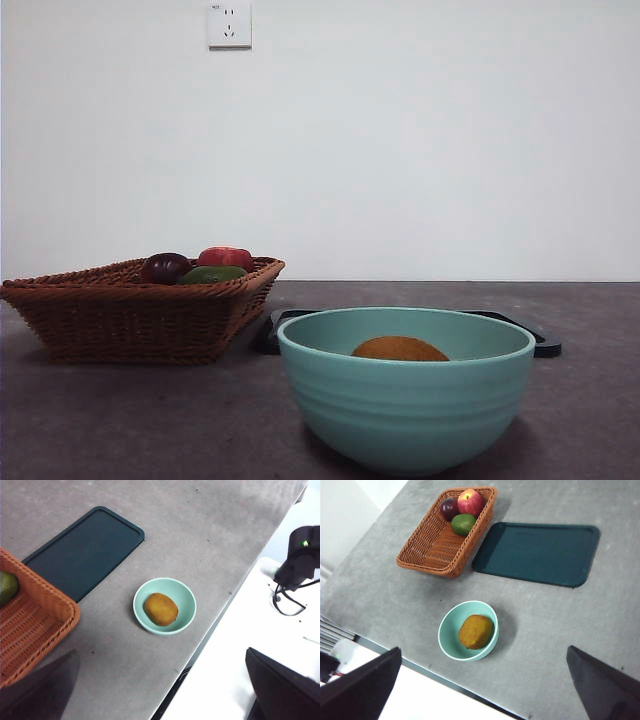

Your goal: Pick up the wifruite, put it on the bowl, pick up the plate, put it on desk

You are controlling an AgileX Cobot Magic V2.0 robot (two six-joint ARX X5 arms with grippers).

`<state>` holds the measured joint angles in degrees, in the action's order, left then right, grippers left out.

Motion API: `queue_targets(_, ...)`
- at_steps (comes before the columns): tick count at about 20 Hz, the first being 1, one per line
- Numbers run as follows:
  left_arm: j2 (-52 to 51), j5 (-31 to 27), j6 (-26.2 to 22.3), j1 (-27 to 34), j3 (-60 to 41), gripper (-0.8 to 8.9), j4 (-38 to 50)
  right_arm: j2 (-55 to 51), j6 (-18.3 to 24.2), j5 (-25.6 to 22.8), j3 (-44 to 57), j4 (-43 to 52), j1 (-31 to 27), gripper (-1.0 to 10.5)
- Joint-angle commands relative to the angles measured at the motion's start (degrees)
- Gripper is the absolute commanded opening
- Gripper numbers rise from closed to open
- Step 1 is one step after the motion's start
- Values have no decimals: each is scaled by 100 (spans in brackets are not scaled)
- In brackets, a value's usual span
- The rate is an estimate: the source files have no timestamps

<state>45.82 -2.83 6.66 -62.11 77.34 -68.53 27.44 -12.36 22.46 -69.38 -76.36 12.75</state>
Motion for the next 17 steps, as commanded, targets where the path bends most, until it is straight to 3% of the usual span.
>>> queue_targets(1, -647, -7, -103, -59, -358, 530, 55, 96, -201, 22, -101, -142, 20, 556)
queue_targets(9, -2500, -140, 756, -59, -1113, 530, 79, 876, -243, 223, -101, -168, 20, 556)
queue_targets(17, -2796, -144, 737, -59, -1110, 530, 81, 2133, 118, 249, -101, -168, 203, 556)
